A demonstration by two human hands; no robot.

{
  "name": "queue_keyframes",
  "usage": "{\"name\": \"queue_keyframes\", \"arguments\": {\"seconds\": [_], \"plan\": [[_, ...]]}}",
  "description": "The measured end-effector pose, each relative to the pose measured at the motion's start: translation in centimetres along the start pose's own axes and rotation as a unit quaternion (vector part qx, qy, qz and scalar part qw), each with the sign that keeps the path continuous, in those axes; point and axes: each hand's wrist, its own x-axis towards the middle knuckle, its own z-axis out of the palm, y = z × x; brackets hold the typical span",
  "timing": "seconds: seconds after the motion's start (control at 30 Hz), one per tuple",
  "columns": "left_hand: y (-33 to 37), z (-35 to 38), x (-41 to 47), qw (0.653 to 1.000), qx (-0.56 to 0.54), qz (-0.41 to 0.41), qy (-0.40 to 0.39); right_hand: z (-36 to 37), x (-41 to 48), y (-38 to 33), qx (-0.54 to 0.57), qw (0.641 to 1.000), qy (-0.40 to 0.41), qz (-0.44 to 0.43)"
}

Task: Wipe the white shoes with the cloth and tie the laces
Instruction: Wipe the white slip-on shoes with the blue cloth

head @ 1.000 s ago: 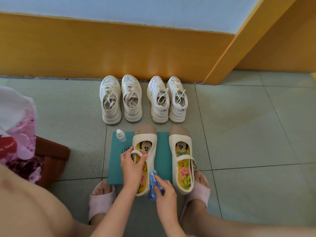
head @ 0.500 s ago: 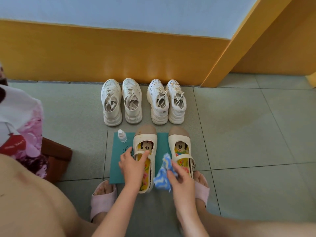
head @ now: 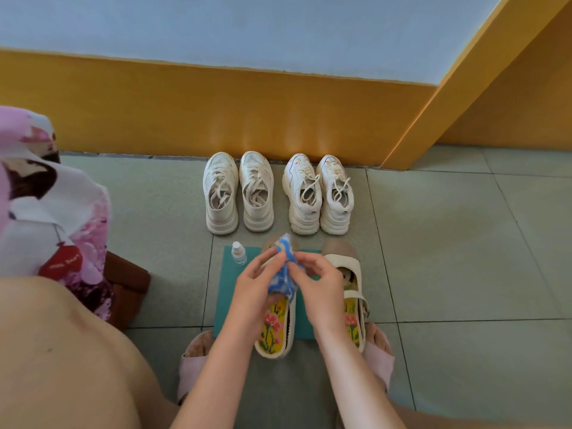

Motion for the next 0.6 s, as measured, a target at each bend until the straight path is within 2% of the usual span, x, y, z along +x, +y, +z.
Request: {"name": "queue_keyframes", "arguments": {"seconds": [0.07,0.13,0.2,0.33,0.43,0.6], "plan": [[0.3,-1.0,0.3,0.999,-0.026,0.006,0.028,0.1,0.0,0.1,-0.014,0.999,-0.042,0.007],[0.4,-2.2,0.6,0.996,-0.029,0.017,0.083,0.4,0.5,1.0,-0.02,0.999,-0.012,0.045],[0.1,-3.6,0.6,0.987,-0.015,0.04,0.152,1.1,1.3,2.6,-0.119,0.99,0.026,0.076],[-1.4,-5.8,0.6,0.966,0.025,0.068,0.249,3.7,2.3,5.5,-0.353,0.924,-0.032,0.143],[-1.9,-6.5,1.1,0.961,0.049,0.072,0.262,5.4,2.7,6.3,-0.416,0.895,-0.024,0.16],[-2.1,-6.4,2.1,0.955,0.131,0.109,0.243,5.8,2.8,6.6,-0.441,0.884,-0.011,0.154]]}}
